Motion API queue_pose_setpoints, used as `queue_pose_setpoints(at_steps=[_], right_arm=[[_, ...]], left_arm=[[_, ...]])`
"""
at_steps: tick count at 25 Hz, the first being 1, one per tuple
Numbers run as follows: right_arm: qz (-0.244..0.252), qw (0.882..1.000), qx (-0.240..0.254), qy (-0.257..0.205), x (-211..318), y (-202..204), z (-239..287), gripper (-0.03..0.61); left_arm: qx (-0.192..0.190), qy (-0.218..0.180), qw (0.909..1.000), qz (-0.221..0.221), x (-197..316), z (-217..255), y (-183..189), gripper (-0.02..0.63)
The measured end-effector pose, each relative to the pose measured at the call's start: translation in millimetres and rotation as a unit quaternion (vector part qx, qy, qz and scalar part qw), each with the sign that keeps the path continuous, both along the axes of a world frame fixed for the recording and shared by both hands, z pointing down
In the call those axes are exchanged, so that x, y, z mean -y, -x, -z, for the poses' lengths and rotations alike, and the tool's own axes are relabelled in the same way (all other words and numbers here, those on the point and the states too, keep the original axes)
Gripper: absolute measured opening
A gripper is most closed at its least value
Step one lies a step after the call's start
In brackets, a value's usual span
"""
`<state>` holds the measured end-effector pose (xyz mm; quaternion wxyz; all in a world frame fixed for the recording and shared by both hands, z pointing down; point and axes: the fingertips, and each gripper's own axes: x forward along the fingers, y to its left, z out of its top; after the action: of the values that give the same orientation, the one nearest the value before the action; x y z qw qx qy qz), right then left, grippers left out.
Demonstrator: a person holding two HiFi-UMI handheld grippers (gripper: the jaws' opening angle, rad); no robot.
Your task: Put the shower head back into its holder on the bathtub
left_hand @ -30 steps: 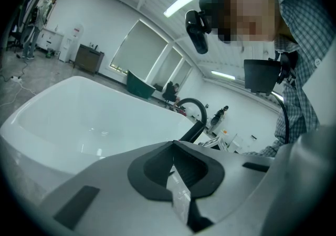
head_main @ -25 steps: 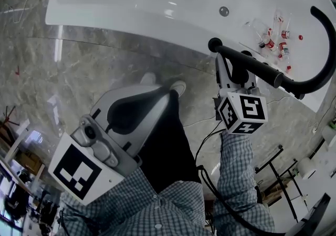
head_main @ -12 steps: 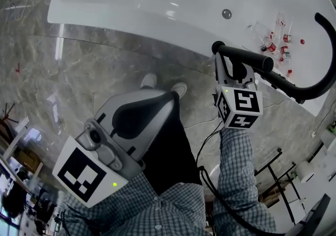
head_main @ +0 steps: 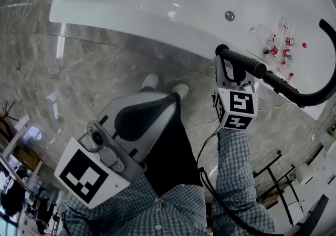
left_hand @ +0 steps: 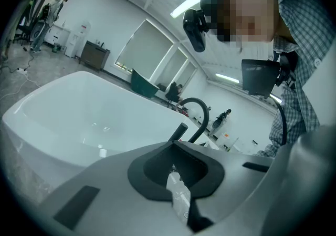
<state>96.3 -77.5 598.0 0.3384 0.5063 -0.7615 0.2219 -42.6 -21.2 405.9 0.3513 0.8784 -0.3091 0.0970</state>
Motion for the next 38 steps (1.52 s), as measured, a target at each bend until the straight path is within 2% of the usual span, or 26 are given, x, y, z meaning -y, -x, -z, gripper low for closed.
queue_pose_setpoints(at_steps=[9,14,21,24,28,38], right_arm=[[-0.007,1.000,0.007,-0.019,-0.9,1.2,0.4,0.120],[-0.013,0.999,0.035,-0.008,-3.9,2.8,-2.7,0.121],[-0.022,0.999,0.037,-0.005,-17.4,-1.9,10.6,0.124],[-0.028,0.999,0.039,-0.017,-21.9,-5.3,26.6,0.118],[-0.051,0.997,0.058,-0.024,-34.1,-8.7,55.7,0.043],[-0.085,0.990,0.086,-0.077,-40.5,-24.1,163.5,0.023]], left_arm=[[-0.002,0.002,1.0000,-0.005,-2.3,-0.3,-3.4,0.009],[0.000,0.001,0.9999,-0.011,-4.0,0.5,-6.3,0.009],[-0.003,-0.015,0.9997,-0.017,-4.9,17.7,-12.7,0.009],[-0.004,-0.026,0.9994,-0.021,-6.3,28.5,-15.2,0.009],[-0.004,-0.039,0.9989,-0.026,-13.3,50.5,-16.1,0.009],[-0.015,-0.100,0.9945,-0.030,-7.5,131.7,-20.2,0.009]])
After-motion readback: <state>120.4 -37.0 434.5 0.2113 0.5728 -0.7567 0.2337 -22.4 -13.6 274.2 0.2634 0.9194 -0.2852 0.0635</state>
